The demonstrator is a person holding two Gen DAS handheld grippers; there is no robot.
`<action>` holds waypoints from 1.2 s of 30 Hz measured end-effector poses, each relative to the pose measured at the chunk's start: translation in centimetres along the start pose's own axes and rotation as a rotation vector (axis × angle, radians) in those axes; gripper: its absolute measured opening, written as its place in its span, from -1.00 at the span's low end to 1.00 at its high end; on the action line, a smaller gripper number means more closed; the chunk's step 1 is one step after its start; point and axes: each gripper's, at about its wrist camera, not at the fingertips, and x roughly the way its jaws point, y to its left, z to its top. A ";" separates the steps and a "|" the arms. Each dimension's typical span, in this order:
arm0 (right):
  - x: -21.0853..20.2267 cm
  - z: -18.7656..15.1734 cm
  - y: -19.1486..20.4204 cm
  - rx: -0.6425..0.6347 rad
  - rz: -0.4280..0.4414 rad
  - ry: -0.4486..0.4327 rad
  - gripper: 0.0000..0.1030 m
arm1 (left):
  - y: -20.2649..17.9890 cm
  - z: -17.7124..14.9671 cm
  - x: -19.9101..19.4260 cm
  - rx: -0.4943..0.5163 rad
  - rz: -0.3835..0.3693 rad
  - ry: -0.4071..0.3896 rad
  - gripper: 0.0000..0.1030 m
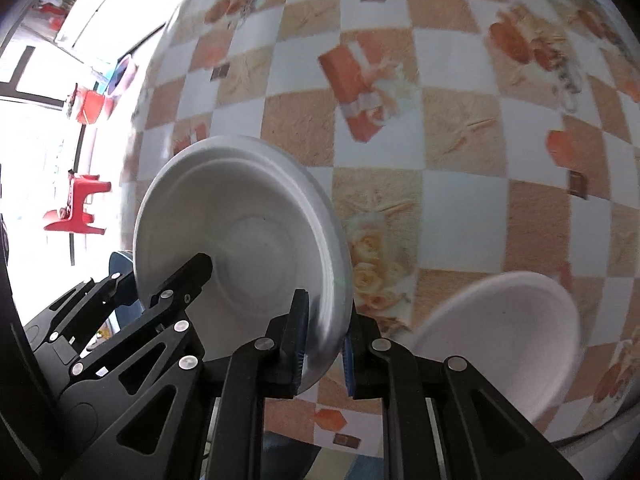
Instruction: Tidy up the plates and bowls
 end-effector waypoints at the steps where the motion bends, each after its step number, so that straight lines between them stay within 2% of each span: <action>1: -0.6 -0.4 -0.5 0.010 -0.002 -0.011 -0.67 | -0.3 0.8 -0.8 0.019 -0.005 -0.009 -0.39; 5: -2.2 -2.0 -3.1 0.057 -0.017 -0.027 -0.67 | -2.5 0.5 -1.7 0.103 -0.045 -0.025 -0.39; 7: -2.6 -3.1 -3.2 0.085 -0.037 -0.039 -0.67 | -4.0 -0.4 -2.1 0.155 -0.070 -0.029 -0.39; 12: -4.3 -5.3 -6.9 0.176 -0.072 -0.043 -0.67 | -7.9 -1.0 -1.7 0.256 -0.115 -0.020 -0.39; 19: -5.3 -7.9 -10.6 0.252 -0.105 -0.043 -0.66 | -11.6 -2.0 -1.6 0.333 -0.145 0.005 -0.33; 26: -4.9 -8.9 -12.3 0.282 -0.128 -0.034 -0.66 | -13.4 -2.6 -0.5 0.368 -0.148 0.040 -0.32; 31: -4.0 -9.2 -12.9 0.299 -0.108 -0.018 -0.66 | -13.6 -2.6 0.0 0.373 -0.144 0.051 -0.32; 34: -3.8 -9.1 -12.7 0.299 -0.104 -0.023 -0.66 | -13.4 -2.5 0.0 0.365 -0.160 0.056 -0.26; 36: -3.8 -9.1 -12.7 0.297 -0.100 -0.025 -0.66 | -13.2 -2.4 0.0 0.356 -0.167 0.059 -0.14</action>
